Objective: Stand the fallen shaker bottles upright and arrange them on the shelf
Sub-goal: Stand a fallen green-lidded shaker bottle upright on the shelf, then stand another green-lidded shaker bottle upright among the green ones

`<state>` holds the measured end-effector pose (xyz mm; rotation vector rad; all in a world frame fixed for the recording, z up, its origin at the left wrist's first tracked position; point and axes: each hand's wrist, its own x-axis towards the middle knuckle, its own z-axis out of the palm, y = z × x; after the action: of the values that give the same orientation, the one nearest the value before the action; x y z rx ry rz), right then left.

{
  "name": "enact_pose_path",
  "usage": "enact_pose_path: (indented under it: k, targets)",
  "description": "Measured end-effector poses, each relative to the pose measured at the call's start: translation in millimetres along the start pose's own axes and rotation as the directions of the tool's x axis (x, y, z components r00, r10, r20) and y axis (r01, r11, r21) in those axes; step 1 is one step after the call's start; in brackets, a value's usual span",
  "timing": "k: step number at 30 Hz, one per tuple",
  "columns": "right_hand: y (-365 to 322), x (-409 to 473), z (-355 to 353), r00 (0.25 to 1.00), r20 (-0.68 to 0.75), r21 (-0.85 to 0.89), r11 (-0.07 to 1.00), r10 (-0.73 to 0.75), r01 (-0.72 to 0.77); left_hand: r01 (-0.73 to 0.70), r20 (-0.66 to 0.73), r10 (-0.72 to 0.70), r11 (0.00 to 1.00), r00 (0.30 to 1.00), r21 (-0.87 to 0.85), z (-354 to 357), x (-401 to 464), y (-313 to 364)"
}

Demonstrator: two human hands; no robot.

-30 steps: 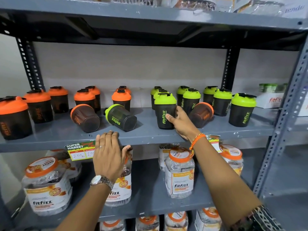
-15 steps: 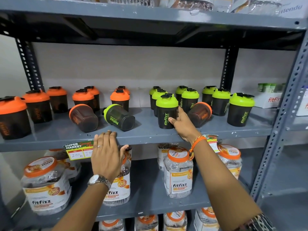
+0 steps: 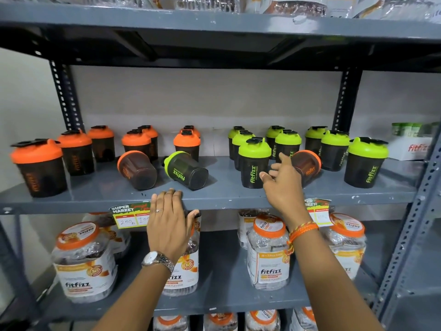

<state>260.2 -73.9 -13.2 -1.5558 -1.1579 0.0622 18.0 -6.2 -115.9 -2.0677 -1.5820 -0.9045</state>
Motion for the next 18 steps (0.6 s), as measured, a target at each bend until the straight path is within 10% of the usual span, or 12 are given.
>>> enact_pose_path:
  k: [18]
  targets:
    - [-97, 34, 96, 0.828, 0.561, -0.049, 0.998, 0.0, 0.033, -0.055, 0.034, 0.055, 0.999, 0.998, -0.004, -14, -1, -8]
